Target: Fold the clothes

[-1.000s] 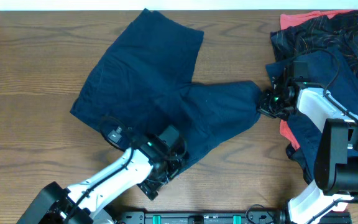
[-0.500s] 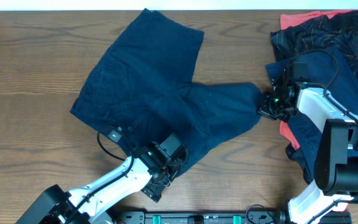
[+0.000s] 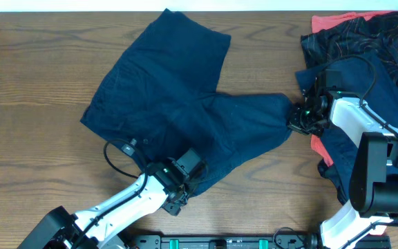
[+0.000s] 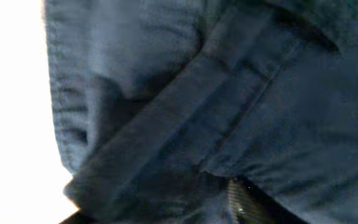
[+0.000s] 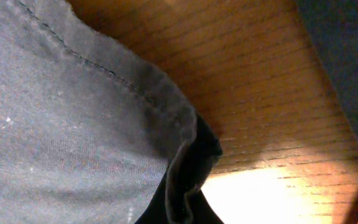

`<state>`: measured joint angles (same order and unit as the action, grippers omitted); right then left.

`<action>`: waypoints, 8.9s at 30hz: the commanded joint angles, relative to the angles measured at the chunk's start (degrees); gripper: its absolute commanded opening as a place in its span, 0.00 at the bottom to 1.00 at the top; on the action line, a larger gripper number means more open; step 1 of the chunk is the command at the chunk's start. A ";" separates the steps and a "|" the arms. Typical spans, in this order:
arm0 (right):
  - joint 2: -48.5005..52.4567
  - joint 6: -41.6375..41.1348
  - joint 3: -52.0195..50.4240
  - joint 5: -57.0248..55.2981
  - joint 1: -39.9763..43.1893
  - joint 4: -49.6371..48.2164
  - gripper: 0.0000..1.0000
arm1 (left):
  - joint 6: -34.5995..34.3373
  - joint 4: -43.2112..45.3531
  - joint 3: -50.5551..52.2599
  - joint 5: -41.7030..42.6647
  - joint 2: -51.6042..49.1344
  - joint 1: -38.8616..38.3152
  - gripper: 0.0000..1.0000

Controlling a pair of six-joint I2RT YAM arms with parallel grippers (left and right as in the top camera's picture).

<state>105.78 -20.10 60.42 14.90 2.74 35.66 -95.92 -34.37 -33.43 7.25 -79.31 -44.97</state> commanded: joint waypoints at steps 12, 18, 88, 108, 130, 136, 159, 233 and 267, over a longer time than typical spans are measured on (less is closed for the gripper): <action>-1.70 1.05 1.22 -2.01 -0.02 1.05 0.01 | 11.39 -4.20 1.33 -4.55 6.43 3.93 0.06; -6.86 1.09 1.40 -2.08 0.07 2.80 0.01 | 19.54 -6.10 1.03 -5.07 13.27 3.93 0.06; 9.40 4.81 14.58 -1.01 -18.03 -31.26 0.99 | 53.09 19.96 -6.93 7.08 -3.10 54.95 0.98; 12.96 6.95 14.47 -14.45 -17.29 -7.67 0.58 | 58.05 18.36 -5.27 -0.46 -3.80 54.93 0.98; -0.74 5.60 14.53 -19.54 -16.11 -4.55 0.67 | 65.59 27.08 -5.27 10.32 -14.95 54.86 0.11; -1.07 10.45 14.51 -5.25 -17.03 -4.11 0.41 | 70.49 18.67 -7.45 10.10 -11.58 54.93 0.06; 12.92 13.44 14.25 14.29 -47.12 -9.46 0.01 | 71.89 -16.11 -22.67 10.32 20.57 54.93 0.06; -8.59 12.48 14.32 7.87 -28.52 18.01 0.15 | 72.98 19.08 -24.98 2.64 -19.12 35.89 0.60; 8.90 9.46 29.81 -18.56 -31.21 15.52 0.47 | 77.13 -9.90 -26.34 12.59 -13.31 37.94 0.98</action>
<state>116.53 -10.70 85.23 0.56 -28.93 49.15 -21.82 -47.70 -59.20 19.16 -97.21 -7.25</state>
